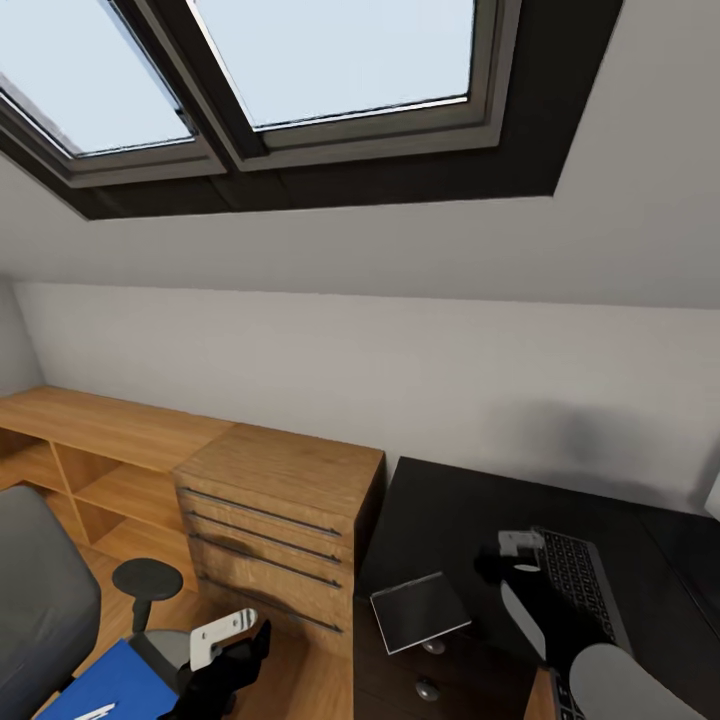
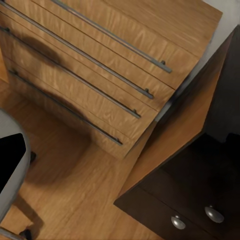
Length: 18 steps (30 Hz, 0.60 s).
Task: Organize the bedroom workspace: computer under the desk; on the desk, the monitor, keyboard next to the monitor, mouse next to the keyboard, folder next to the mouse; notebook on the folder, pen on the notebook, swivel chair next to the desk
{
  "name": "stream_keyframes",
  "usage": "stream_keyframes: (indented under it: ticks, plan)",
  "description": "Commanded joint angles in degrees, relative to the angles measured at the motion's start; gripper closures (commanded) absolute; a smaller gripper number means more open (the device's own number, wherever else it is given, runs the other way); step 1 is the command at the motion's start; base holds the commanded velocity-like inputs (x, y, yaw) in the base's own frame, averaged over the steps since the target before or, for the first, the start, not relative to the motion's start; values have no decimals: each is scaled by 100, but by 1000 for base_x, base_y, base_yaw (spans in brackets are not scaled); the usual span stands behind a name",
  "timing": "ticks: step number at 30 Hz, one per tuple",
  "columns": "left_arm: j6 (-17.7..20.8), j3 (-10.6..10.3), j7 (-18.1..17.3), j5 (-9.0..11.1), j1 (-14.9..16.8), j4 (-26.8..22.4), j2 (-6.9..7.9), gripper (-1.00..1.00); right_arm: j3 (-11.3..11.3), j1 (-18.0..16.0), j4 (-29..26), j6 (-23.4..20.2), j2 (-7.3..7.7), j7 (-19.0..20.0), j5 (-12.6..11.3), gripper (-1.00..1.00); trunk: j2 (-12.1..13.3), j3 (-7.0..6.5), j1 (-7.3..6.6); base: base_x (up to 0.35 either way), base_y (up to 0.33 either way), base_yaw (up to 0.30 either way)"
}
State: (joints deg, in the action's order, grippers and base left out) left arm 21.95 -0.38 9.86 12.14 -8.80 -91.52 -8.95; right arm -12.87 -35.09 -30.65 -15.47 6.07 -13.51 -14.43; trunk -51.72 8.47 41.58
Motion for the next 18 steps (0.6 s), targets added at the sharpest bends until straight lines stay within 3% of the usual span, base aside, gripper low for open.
stream_keyframes:
  ticks: [1, 10, 16, 18]
  plan:
    - [21, -8, 42, 61, 1, -13, -1, -100, -49, -5, 84, 47, 8, -55, -77, 100, -48, 26, 24, 0, 0, 0]
    - [20, -132, 49, 59, 1, -15, -8, -100, -48, -120, 310, 144, 15, -47, -77, 100, -409, 188, 222, 0, 0, 0]
    - [12, -223, 59, 60, 1, -15, -3, -100, -41, -1383, 1528, 145, 33, -32, -83, 100, -650, 295, 353, 0, 0, 0]
    - [7, -228, 59, 59, 1, -15, -3, -100, -40, -1479, 1630, 143, 34, -28, -100, 100, -730, 331, 397, 0, 0, 0]
